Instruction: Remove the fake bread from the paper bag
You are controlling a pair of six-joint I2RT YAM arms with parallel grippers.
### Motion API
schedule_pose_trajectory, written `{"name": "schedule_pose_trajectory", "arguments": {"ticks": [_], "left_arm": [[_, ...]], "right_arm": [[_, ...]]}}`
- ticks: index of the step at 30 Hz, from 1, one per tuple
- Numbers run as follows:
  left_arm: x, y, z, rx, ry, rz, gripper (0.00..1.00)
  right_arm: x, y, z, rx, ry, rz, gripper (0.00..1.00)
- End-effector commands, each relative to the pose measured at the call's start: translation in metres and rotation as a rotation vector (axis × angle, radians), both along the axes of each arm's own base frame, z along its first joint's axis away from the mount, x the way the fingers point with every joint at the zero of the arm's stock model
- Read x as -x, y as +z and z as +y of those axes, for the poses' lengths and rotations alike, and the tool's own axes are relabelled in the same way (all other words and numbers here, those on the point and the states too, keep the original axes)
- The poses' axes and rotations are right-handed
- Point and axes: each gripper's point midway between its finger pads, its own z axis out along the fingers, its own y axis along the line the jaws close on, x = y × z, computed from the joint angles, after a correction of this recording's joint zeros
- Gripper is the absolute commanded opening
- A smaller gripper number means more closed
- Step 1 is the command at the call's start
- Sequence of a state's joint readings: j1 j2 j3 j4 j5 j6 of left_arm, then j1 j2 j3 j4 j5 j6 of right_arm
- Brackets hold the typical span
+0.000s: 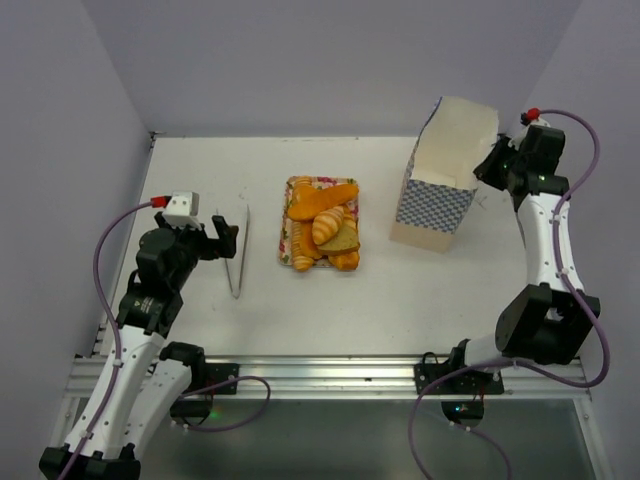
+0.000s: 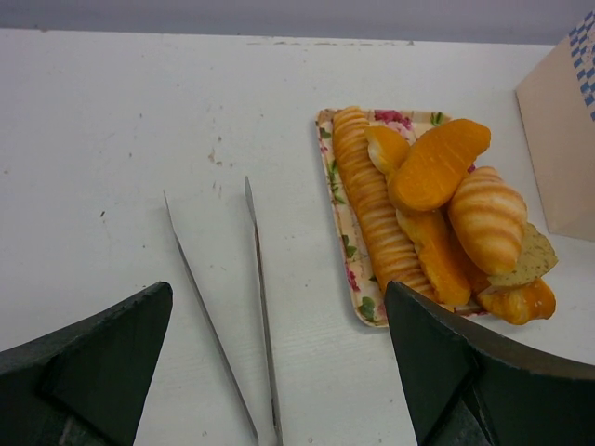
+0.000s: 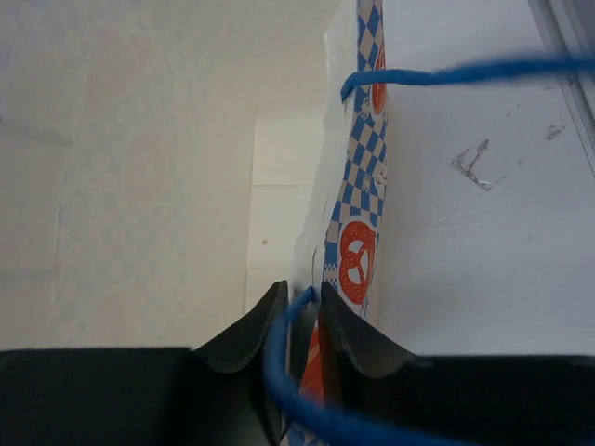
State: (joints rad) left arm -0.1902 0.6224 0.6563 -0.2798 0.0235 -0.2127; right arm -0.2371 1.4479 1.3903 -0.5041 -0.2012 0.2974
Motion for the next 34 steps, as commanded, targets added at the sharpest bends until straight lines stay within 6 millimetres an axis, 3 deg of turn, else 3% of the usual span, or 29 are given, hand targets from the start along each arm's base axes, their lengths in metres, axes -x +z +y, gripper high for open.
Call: {"name": "schedule_pose_trajectory", "arguments": {"ticks": [1, 2, 6, 8, 9, 11, 14, 18, 19, 24, 30, 34], "left_arm": [[0.000, 0.004, 0.000, -0.022, -0.019, -0.027, 1.00], [0.000, 0.004, 0.000, -0.023, -0.019, -0.028, 1.00], [0.000, 0.004, -0.003, -0.021, -0.034, -0.028, 1.00], [0.001, 0.003, -0.003, -0.022, -0.038, -0.025, 1.00], [0.001, 0.005, -0.003, -0.022, -0.035, -0.031, 1.00], [0.001, 0.004, -0.002, -0.023, -0.033, -0.028, 1.00], [0.002, 0.004, -0.003, -0.018, -0.038, -0.029, 1.00], [0.003, 0.004, -0.003, -0.019, -0.040, -0.032, 1.00], [0.003, 0.005, -0.003, -0.019, -0.040, -0.034, 1.00], [0.002, 0.003, -0.006, -0.017, -0.052, -0.026, 1.00], [0.002, 0.002, -0.006, -0.019, -0.054, -0.023, 1.00], [0.001, -0.001, -0.005, -0.022, -0.048, -0.014, 1.00]], "right_arm": [[-0.005, 0.018, -0.009, 0.059, -0.010, -0.060, 0.28], [-0.005, 0.020, -0.010, 0.068, -0.009, -0.064, 0.38], [0.004, 0.035, -0.017, 0.136, -0.016, -0.096, 0.63], [0.017, 0.052, -0.022, 0.206, -0.019, -0.125, 0.71], [0.022, 0.058, -0.024, 0.230, -0.027, -0.133, 0.83], [0.038, 0.075, -0.027, 0.301, -0.032, -0.161, 0.99], [0.060, 0.093, -0.030, 0.357, -0.058, -0.200, 0.99], [0.092, 0.094, -0.030, 0.378, -0.099, -0.214, 0.99], [0.100, 0.084, -0.027, 0.366, -0.096, -0.179, 0.99], [0.132, 0.071, -0.019, 0.383, -0.078, -0.168, 0.99], [0.150, 0.064, -0.020, 0.422, -0.094, -0.195, 0.99], [0.158, 0.070, -0.020, 0.477, -0.082, -0.241, 0.99]]}}
